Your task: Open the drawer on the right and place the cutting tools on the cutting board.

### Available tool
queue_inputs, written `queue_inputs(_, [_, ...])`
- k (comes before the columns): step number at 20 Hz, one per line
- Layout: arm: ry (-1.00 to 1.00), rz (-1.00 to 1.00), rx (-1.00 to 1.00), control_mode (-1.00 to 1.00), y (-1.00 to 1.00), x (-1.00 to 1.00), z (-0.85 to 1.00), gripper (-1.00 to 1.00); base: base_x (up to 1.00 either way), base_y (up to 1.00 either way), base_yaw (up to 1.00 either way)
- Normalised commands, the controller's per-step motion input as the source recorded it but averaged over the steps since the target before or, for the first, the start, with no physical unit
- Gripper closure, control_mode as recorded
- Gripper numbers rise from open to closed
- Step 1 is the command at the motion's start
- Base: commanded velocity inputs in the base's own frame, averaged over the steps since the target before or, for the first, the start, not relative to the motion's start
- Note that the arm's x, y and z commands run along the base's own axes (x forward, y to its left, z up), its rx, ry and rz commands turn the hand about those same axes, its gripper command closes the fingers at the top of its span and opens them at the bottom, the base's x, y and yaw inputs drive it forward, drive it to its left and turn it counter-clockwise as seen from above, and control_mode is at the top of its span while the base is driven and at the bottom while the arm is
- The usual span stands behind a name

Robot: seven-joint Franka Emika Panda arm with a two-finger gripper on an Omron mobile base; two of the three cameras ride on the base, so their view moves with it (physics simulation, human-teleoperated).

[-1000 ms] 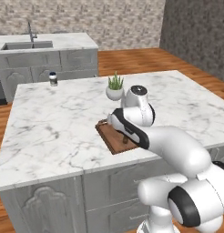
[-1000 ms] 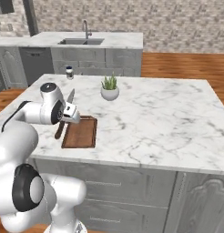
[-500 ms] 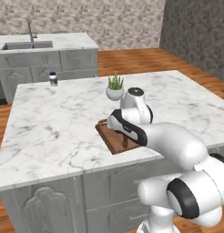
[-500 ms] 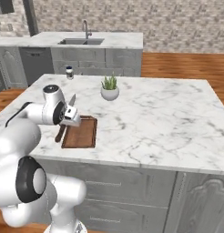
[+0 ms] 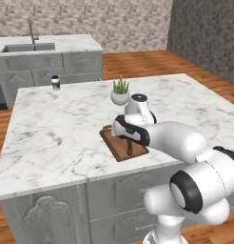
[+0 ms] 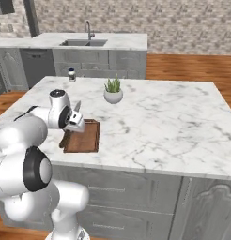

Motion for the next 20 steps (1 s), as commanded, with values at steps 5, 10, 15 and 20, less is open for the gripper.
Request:
queue_inputs(5, [0.07, 0.00, 0.00, -1.00, 0.00, 0.33, -0.11, 1.00, 0.00, 0.00, 0.00])
queue_inputs(10, [0.11, 0.00, 0.00, -1.00, 0.00, 0.29, -0.21, 1.00, 0.00, 0.00, 0.00])
queue_inputs(15, [0.10, 0.00, 0.00, -1.00, 0.00, 0.21, -0.28, 1.00, 0.00, 0.00, 0.00])
queue_inputs(20, [0.07, 0.00, 0.00, -1.00, 0.00, 0.19, -0.21, 1.00, 0.00, 0.00, 0.00])
